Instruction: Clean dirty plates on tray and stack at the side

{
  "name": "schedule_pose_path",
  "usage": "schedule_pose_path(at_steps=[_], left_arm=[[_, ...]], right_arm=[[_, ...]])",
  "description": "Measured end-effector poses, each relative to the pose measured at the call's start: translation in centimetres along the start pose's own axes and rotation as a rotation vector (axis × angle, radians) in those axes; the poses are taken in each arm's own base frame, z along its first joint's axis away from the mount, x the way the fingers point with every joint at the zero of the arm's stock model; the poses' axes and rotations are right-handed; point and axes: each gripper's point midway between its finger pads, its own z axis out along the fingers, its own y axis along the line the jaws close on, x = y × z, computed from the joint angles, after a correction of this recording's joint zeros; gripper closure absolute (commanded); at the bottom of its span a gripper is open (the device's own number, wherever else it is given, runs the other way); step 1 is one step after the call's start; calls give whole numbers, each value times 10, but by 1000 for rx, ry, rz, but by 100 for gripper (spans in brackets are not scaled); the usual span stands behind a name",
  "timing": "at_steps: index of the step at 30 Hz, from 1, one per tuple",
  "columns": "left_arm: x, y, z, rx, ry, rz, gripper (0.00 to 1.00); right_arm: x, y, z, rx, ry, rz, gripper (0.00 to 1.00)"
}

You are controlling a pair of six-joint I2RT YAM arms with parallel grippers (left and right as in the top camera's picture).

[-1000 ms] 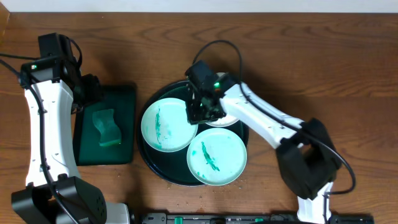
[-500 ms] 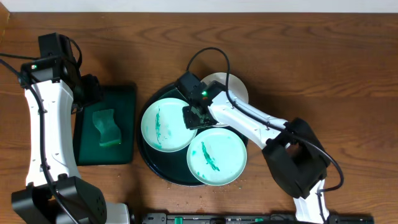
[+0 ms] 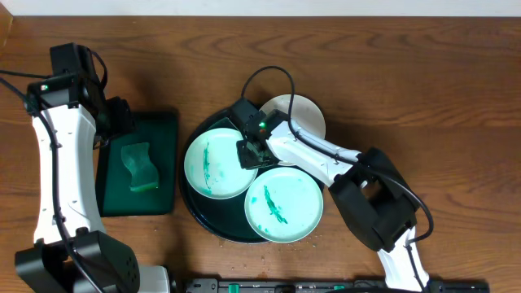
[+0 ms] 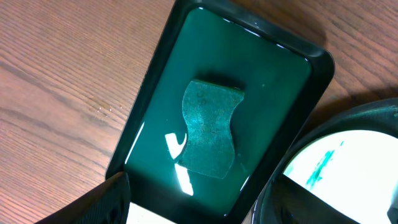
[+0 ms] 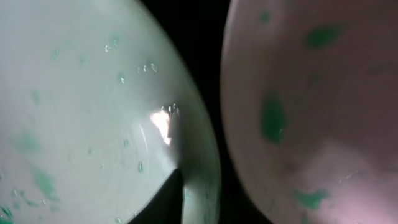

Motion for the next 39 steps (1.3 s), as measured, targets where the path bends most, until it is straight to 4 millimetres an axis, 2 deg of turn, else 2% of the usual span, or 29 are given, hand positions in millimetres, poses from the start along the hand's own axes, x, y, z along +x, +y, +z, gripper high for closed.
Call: schedule_pose_path(at_steps=[2,8,17,21,25,34,35,37,39], left_arm=[[1,0,1,-1,3,0,27],[22,2,20,-15,78,8,28],[42,0,76,-38,181,23,39],[46,-3,106,-46,229,42,49],[51,-4,127,-51,279,57,65],[64,-13,154,-12,364,111,66],[64,-13,154,-11,365,111,71],[64,-13,157,-11,368,109,92],[64,-13,159,-13,372,123,93]], right_arm=[[-2,1,0,0,-6,4,99],[-5,2,-1,-4,-16,13,99],[-6,2,-1,-4,-17,11,99],[-6,2,-2,-6,-18,9,99],[-6,3,-2,-6,-19,8,99],[-6,3,-2,-8,-20,8,99],[-6,3,-1,-8,-20,8,99],[-6,3,-1,-8,-20,8,99],[-6,3,-1,-8,-20,7,99]])
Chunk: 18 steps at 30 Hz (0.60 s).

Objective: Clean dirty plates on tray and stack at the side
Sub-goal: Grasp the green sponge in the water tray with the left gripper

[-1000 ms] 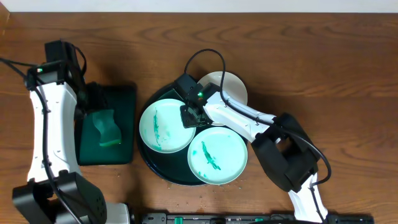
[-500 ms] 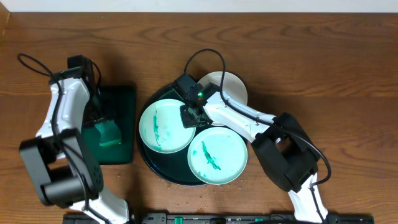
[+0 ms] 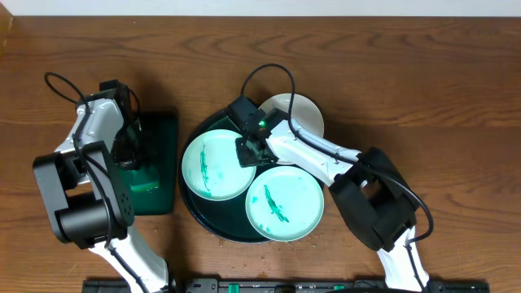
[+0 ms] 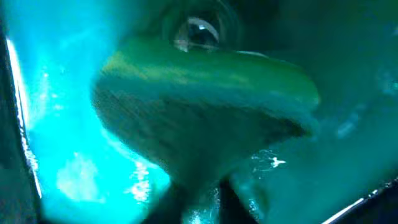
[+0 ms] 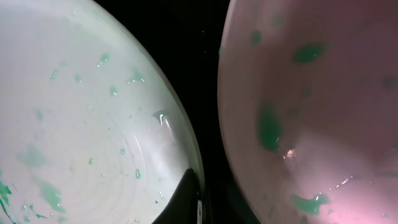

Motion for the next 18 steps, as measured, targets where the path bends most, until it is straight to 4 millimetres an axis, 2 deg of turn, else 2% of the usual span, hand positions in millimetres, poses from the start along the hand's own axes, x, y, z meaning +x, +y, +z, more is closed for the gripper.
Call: schedule_pose_path(at_steps=[7,11,14,18], left_arm=[[0,0,-1,0,1,5,92],[4,0,-11,10,4,6,93],[10,0,-28,20,-11,5,93],[15,-2,-72,63,-112,0,93]], right_arm=[[0,0,0,0,-1,-7,99],[0,0,0,0,0,-7,99],[0,0,0,-1,0,-7,99],[0,0,0,-10,6,-2,99]])
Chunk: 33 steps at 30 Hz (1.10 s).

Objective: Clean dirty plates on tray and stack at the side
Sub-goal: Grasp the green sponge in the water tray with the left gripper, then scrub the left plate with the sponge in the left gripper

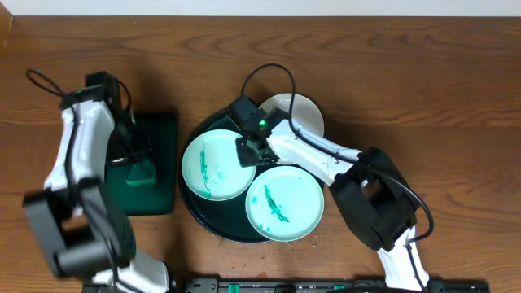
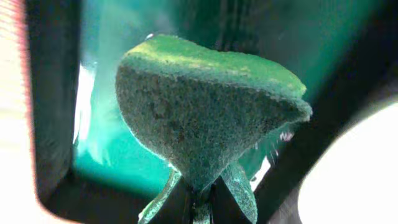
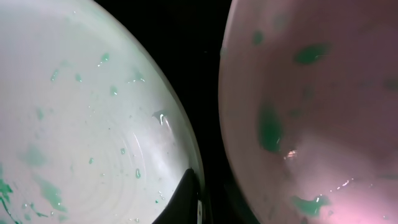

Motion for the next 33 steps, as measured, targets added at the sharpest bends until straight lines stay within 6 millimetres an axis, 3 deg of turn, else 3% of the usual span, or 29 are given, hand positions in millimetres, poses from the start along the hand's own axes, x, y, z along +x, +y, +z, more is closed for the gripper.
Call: schedule_pose_path(at_steps=[5,11,15,18,22,26,33], left_arm=[[0,-26,-47,143,-127,18,93],[10,-76,-49,226,-107,91,93],[22,-110,-35,242,-73,134,93],[34,-126,-13,209,-40,139,93],[48,-127,21,128,8,114,93],[45,-124,54,92,14,81,93],[45,-135,67,144,43,118,93]], right_arm=[[0,0,0,-14,8,6,99],[0,0,0,-29,19,11,99],[0,0,0,-29,19,11,99],[0,0,0,-29,19,11,99],[0,0,0,-29,20,10,99],[0,0,0,-30,20,9,99],[0,0,0,-30,20,8,99]])
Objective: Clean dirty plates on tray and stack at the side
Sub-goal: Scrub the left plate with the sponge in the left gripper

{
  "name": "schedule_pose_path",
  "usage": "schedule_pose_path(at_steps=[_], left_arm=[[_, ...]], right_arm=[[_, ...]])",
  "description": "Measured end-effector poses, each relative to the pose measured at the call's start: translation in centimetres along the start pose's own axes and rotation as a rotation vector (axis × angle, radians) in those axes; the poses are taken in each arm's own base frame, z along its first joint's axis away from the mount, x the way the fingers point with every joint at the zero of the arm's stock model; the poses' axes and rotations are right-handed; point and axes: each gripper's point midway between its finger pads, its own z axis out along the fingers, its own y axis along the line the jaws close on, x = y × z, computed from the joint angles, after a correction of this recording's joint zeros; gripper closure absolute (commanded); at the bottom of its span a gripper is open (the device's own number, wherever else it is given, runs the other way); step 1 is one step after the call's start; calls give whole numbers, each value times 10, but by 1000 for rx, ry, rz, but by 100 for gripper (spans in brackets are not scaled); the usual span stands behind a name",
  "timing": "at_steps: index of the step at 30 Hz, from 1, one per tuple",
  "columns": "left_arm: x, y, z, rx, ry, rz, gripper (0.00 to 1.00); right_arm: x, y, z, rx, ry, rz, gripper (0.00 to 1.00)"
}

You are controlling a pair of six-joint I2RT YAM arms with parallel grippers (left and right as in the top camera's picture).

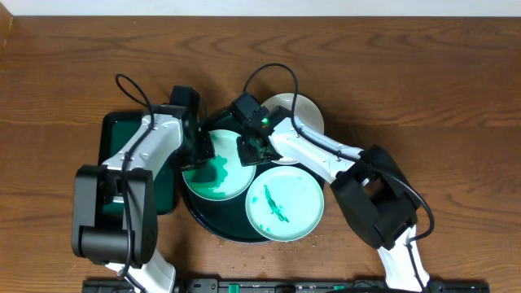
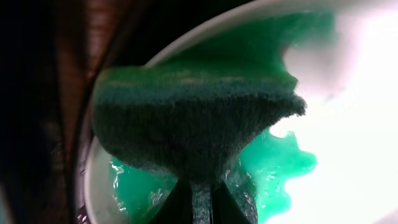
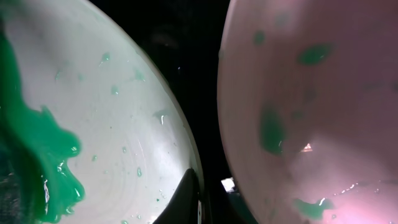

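A round dark tray holds two white plates streaked with green. The left plate has a green puddle on it. My left gripper is shut on a green sponge, which presses on that plate's left part. My right gripper is shut on the same plate's right rim, with one dark finger over the rim. The front plate lies untouched. The right wrist view shows a stained plate to the right.
A rectangular green tray sits left of the round tray, partly under my left arm. A clean-looking white plate lies behind the round tray. Bare wooden table stretches to the right and far side.
My left gripper, still holding the sponge, has moved from above the green tray onto the left plate. A green puddle now spreads on that plate. The right gripper has not moved.
The sponge first lay in the green tray with my left gripper above it. Then the gripper was down at the sponge, then held it lifted over the tray, and now presses it on the left plate. My right gripper stayed on that plate's rim throughout.
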Motion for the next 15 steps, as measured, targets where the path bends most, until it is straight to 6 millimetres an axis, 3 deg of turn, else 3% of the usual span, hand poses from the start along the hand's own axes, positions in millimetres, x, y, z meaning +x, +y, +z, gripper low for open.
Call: schedule_pose_path(at_steps=[8,12,15], left_arm=[[11,-37,2,244,64,215,93],[7,-30,2,188,61,146,93],[3,-16,-4,50,54,49,93]], right_arm=[[0,0,0,0,0,0,99],[0,0,0,0,0,0,99],[0,0,0,0,0,0,99]])
